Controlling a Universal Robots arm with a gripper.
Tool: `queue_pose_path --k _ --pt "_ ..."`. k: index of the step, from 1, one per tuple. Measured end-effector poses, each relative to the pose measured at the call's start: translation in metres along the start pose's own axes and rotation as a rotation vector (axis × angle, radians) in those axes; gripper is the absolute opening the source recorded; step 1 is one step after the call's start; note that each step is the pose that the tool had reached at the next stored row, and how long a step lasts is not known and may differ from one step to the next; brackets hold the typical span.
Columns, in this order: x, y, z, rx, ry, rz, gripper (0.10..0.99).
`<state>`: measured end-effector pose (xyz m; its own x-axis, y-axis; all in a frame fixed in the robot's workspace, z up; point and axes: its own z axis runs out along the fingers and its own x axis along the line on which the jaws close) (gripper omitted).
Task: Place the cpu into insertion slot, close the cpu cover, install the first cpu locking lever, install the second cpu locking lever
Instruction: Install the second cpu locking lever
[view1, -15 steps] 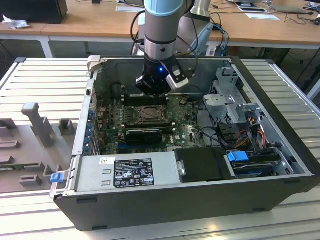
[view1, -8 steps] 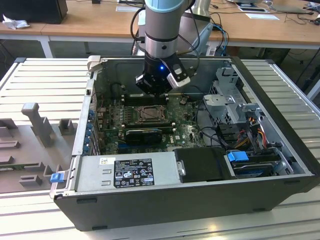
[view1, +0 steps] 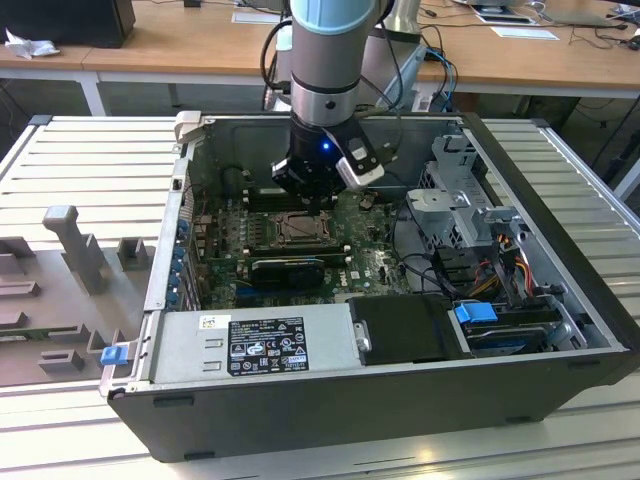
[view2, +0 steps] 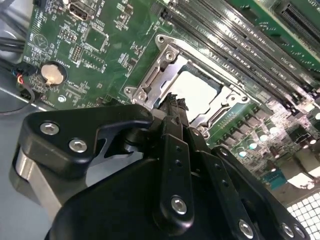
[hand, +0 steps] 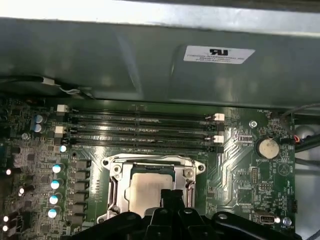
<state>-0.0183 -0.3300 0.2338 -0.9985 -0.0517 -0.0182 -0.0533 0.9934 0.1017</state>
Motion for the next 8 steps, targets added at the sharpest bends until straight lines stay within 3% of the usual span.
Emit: queue_pose_path --k 2,3,6,8 --pt "-0.0003 0.0011 -0.0111 0.0 -0.0001 0.0 0.106" --pt "-0.0003 0.0012 -0.0129 0.0 -0.0001 0.0 0.106" --pt "-0.0001 -0.001 -0.0136 0.0 -0.0001 0.0 0.106" --pt "0.0005 -0.0071 -0.0142 -0.001 -0.0001 0.0 0.106"
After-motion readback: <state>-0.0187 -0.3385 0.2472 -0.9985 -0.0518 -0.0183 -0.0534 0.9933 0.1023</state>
